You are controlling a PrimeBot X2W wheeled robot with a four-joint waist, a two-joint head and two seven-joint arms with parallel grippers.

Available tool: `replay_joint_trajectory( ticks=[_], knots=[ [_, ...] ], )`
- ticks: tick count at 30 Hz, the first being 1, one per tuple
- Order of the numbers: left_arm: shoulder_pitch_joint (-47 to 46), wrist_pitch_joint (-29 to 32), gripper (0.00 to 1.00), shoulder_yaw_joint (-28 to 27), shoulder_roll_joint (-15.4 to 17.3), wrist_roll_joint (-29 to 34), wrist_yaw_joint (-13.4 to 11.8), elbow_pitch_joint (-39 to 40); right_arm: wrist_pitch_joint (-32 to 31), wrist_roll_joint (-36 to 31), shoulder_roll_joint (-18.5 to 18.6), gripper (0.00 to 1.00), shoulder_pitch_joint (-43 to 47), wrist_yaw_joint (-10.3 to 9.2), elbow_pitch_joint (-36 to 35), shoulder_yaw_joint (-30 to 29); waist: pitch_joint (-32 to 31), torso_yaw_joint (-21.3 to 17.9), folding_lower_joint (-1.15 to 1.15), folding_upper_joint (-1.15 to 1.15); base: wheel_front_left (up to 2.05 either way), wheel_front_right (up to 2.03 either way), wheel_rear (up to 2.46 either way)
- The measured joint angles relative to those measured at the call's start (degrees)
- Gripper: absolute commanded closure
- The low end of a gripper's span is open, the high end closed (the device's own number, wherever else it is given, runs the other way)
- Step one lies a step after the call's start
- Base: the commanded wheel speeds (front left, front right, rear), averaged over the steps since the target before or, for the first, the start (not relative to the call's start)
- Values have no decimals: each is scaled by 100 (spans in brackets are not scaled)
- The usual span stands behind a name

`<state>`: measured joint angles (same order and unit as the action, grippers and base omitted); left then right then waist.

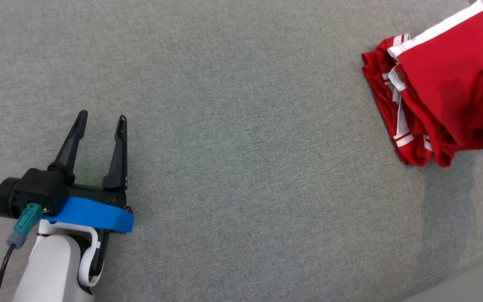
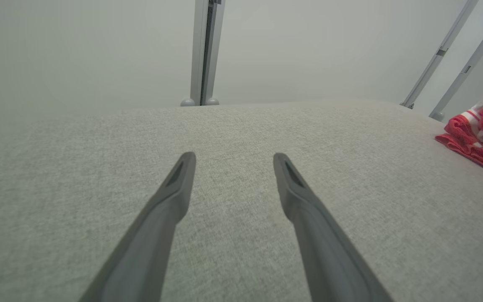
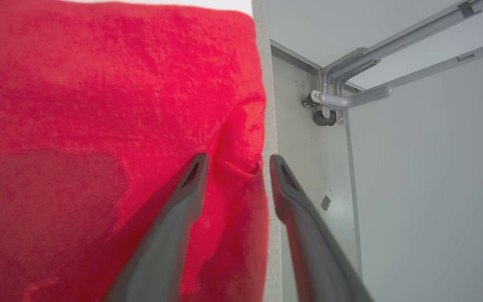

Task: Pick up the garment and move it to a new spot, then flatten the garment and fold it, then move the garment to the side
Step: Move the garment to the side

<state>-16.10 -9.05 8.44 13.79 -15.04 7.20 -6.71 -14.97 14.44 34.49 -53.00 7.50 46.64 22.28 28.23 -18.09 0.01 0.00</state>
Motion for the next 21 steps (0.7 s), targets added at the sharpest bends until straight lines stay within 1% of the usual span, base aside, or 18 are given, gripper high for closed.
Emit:
replay_joint_trajectory(
  ticks=[3,5,10,12,15,18,21],
  knots=[
    [-14,-15,0,32,-15,-4,-1,-43,410,-270,-231,0,69,0,265,-333,-149,69,0,0,0,0,0],
    [-13,-94,0,64,-88,-29,-3,-156,722,-423,-319,0,119,0,380,-623,-334,158,0,0,0,0,0],
    [181,-352,0,107,-310,-138,-30,-500,1553,-469,-694,0,612,0,371,-1111,-927,424,-1,0,0,0,0],
    [321,-421,0,70,-393,-224,-74,-651,1904,-360,-858,0,868,-1,221,-1350,-1197,535,-2,0,0,0,0],
    [546,-479,0,0,-499,-333,-100,-842,2306,-224,-1157,0,1389,-1,-116,-1466,-1592,679,-2,0,0,0,0],
    [740,-530,0,-49,-520,-371,-135,-982,2590,-132,-1426,0,1947,-1,-538,-1631,-1952,811,-3,0,0,0,0],
    [908,-568,0,-86,-586,-424,-152,-1091,2732,-137,-1650,0,2518,-1,-995,-1915,-2249,955,-3,0,0,0,0]
  ],
)
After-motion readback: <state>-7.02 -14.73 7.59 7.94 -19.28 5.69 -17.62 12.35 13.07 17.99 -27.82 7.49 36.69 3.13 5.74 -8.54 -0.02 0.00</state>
